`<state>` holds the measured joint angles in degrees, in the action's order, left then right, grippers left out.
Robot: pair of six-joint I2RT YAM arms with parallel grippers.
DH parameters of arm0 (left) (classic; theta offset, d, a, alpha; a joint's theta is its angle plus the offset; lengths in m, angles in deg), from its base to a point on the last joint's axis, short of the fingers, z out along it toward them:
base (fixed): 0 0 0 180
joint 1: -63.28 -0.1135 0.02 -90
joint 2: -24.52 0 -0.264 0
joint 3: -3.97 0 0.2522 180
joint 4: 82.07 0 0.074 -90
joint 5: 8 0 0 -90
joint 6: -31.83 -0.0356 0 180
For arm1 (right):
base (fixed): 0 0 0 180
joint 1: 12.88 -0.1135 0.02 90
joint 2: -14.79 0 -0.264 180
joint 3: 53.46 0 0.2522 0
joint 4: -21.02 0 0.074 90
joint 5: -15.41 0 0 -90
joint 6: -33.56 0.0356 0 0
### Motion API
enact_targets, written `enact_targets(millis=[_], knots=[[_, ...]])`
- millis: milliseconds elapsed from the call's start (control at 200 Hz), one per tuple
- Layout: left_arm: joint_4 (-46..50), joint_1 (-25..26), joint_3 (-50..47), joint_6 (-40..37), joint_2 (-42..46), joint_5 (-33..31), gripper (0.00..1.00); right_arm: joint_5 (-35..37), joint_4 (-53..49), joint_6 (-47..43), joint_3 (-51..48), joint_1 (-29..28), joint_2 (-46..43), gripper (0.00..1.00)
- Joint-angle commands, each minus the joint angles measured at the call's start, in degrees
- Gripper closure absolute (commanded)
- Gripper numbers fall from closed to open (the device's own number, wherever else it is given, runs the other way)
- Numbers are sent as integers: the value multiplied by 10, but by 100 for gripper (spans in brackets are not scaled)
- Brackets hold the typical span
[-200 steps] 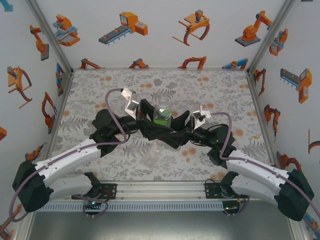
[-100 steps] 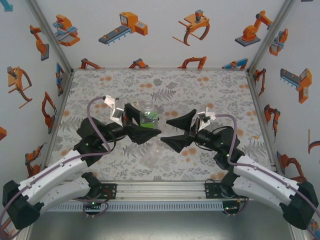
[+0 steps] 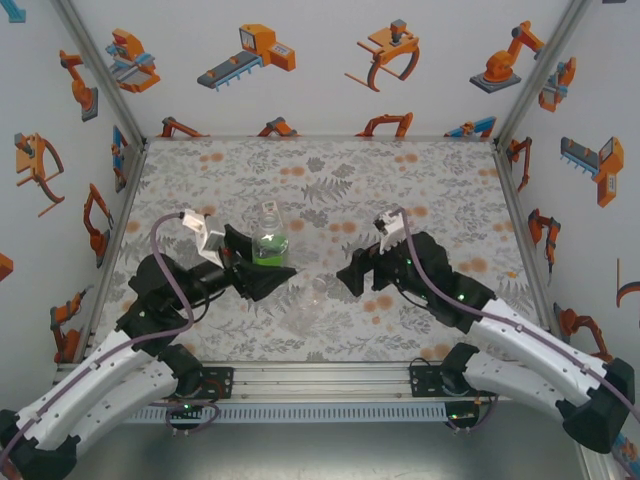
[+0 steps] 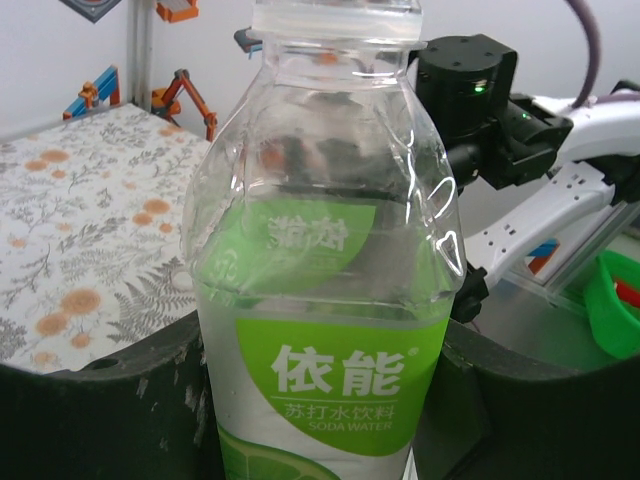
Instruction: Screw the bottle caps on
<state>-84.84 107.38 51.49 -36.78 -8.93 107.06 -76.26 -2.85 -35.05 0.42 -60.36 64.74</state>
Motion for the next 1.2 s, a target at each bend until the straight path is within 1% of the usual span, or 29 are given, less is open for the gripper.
enact_targets(millis=[0,140,300,511,646,756,906,1197], knots=[[29,-4,-9,-14,18,-6,95,41,-106,4,34,5,38,19],[52,-4,-12,-21,25,-4,100,31,-163,26,69,30,97,20],[66,-4,-9,-24,13,7,100,42,-220,72,87,69,137,19],[52,-3,-7,-21,-11,14,100,-4,-252,135,56,153,131,20],[31,-3,-9,-13,-26,22,100,-39,-274,163,27,216,120,23],[19,-4,-9,-7,-37,26,100,-37,-294,177,10,247,112,27],[12,-2,-8,-3,-45,27,100,-26,-323,182,-2,268,110,28],[11,-2,-6,-1,-46,28,100,-9,-335,176,-14,270,134,30]])
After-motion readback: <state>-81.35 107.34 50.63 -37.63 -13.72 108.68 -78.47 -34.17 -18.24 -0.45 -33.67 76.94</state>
